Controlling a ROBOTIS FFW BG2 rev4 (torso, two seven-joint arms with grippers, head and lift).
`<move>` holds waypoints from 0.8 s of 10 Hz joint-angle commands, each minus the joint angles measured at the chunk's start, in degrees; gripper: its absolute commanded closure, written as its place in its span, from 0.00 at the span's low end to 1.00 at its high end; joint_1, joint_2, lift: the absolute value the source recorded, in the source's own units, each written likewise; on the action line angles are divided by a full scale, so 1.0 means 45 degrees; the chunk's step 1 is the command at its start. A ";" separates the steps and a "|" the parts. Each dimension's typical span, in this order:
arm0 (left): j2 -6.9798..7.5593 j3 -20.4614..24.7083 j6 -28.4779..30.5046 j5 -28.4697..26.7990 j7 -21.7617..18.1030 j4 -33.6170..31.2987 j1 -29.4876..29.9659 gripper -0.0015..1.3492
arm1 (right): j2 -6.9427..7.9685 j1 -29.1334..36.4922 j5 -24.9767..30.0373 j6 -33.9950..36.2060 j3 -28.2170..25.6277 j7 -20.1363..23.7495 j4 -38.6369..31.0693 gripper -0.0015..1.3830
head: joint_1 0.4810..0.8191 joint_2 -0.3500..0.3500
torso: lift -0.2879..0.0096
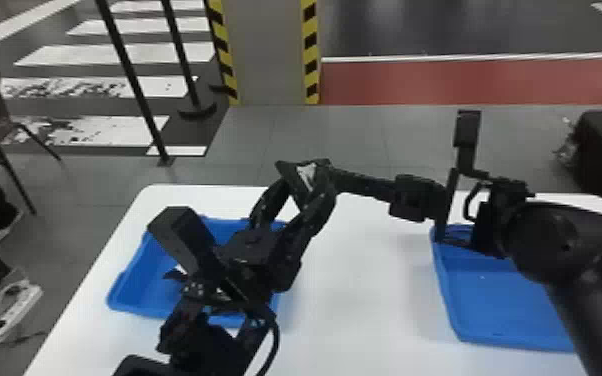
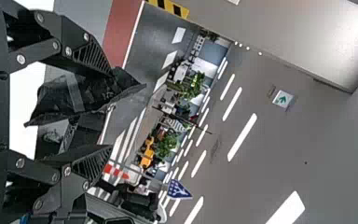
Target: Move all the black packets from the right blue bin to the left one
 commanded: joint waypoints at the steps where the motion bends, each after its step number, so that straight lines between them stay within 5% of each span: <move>1: -0.0043 0.0053 -0.0004 -0.0403 0.0065 -0.0055 0.0035 0.90 | -0.0039 0.0001 -0.0068 -0.0021 0.0003 -0.0011 0.0004 0.84 | 0.52 0.68 | 0.60; 5: -0.0101 0.0209 -0.0723 -0.0696 0.0397 -0.0055 0.0348 0.90 | -0.0078 0.0001 -0.0283 -0.0333 0.0003 0.0009 0.0192 0.80 | 0.52 0.70 | 0.60; 8: -0.0316 0.0775 -0.1536 -0.1809 0.1354 0.0101 0.0317 0.90 | -0.0293 0.0563 0.0264 -0.0365 -0.0564 0.0165 -0.0527 0.03 | 0.49 0.73 | 0.60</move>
